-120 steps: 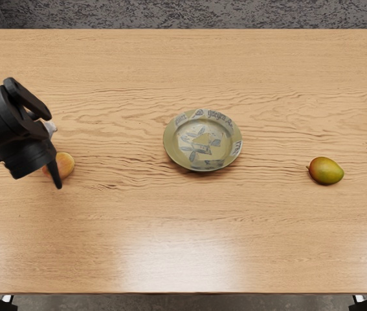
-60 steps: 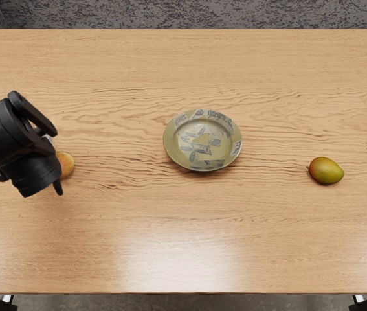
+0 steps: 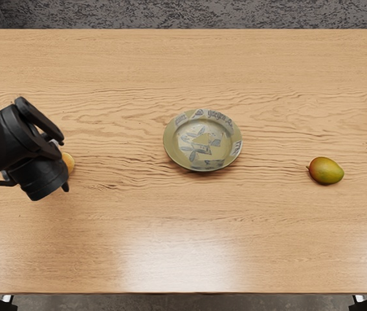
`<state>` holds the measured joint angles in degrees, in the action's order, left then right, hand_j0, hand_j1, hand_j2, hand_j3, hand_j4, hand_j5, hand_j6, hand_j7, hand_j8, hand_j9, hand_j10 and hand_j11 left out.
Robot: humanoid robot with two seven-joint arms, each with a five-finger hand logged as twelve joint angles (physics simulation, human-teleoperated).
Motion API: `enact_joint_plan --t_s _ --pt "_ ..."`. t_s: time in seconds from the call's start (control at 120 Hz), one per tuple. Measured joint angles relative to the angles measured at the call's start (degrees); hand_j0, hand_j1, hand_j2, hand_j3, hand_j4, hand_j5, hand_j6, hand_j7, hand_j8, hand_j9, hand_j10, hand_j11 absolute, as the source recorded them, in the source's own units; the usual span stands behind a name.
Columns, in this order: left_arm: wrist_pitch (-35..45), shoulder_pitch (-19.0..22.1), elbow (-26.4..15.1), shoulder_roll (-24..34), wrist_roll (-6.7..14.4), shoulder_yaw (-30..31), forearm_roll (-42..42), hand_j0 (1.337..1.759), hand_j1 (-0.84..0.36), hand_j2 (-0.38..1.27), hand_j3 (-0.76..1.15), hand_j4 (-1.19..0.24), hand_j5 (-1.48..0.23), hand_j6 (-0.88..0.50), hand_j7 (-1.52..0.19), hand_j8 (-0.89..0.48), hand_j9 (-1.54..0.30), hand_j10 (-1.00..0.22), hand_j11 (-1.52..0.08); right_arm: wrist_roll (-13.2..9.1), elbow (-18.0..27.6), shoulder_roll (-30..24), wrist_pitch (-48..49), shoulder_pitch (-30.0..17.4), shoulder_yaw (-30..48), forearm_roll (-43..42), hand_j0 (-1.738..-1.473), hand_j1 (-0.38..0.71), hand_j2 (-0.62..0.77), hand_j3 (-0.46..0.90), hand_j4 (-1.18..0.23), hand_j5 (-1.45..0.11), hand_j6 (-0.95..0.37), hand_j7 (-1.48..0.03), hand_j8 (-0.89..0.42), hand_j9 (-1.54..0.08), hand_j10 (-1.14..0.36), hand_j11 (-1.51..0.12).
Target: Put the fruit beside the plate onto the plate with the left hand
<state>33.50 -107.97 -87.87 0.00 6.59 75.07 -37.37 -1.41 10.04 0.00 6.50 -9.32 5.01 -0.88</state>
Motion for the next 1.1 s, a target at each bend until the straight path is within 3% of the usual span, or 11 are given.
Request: enact_joint_plan --t_s 0.55,0.633,0.733,0.783,0.867,0.958,1.1 --pt "1.5 1.6 0.7 0.0 -0.4 -0.1 -0.4 1.658 -0.08 0.07 0.0 -0.36 -0.46 -0.36 -0.46 -0.36 -0.46 -0.35 -0.46 0.0 0.0 0.0 0.0 0.0 0.0 0.0 -1.658 -0.33 0.0 0.0 -0.02 -0.02 -0.02 -0.02 -0.02 -0.02 -0.02 -0.02" --pt "-0.7 1.9 0.8 0.0 -0.9 -0.2 -0.9 1.657 -0.23 0.08 0.0 -0.48 -0.62 -0.37 -0.64 -0.46 -0.65 -0.5 -0.65 0.0 0.0 0.0 0.0 0.0 0.0 0.0 -1.658 -0.33 0.0 0.0 -0.02 -0.02 -0.02 -0.02 -0.02 -0.02 -0.02 -0.02" --pt "-4.2 1.6 0.8 0.0 -1.1 -0.1 -1.4 1.653 -0.35 0.16 0.0 -0.32 -0.79 -0.06 -0.99 -0.22 -0.9 -0.63 -0.86 0.0 0.0 0.0 0.0 0.0 0.0 0.0 -1.658 -0.33 0.0 0.0 -0.02 -0.02 -0.02 -0.02 -0.02 -0.02 -0.02 -0.02" --pt "-5.1 1.4 0.8 0.0 -1.0 0.0 -1.8 1.65 -0.38 0.16 0.0 -0.27 -0.85 0.02 -1.06 -0.11 -1.0 -0.62 -0.94 0.0 0.0 0.0 0.0 0.0 0.0 0.0 -1.658 -0.33 0.0 0.0 -0.02 -0.02 -0.02 -0.02 -0.02 -0.02 -0.02 -0.02" --pt "-9.3 -2.7 0.7 0.0 -1.0 -0.9 -2.0 1.646 -0.39 0.17 0.0 -0.21 -0.94 0.01 -1.1 -0.18 -1.04 -0.64 -1.03 0.0 0.0 0.0 0.0 0.0 0.0 0.0 -1.658 -0.33 0.0 0.0 -0.01 -0.02 -0.02 -0.02 -0.01 -0.02 -0.01 -0.02" --pt "-13.2 -3.2 0.6 0.0 -1.0 -5.1 -1.9 1.641 -0.39 0.19 0.0 -0.21 -1.03 0.0 -1.13 -0.21 -1.12 -0.68 -1.12 0.0 0.0 0.0 0.0 0.0 0.0 0.0 -1.658 -0.33 0.0 0.0 -0.02 -0.02 -0.02 -0.02 -0.02 -0.02 -0.02 -0.02" --pt "-21.7 -10.3 0.6 9.4 -0.9 -9.9 -1.9 1.636 -0.4 0.23 0.0 -0.21 -1.13 -0.03 -1.17 -0.24 -1.18 -0.7 -1.2 0.0 0.0 0.0 0.0 0.0 0.0 0.0 -1.658 -0.33 0.0 0.0 -0.02 -0.02 -0.02 -0.02 -0.02 -0.02 -0.02 -0.02"
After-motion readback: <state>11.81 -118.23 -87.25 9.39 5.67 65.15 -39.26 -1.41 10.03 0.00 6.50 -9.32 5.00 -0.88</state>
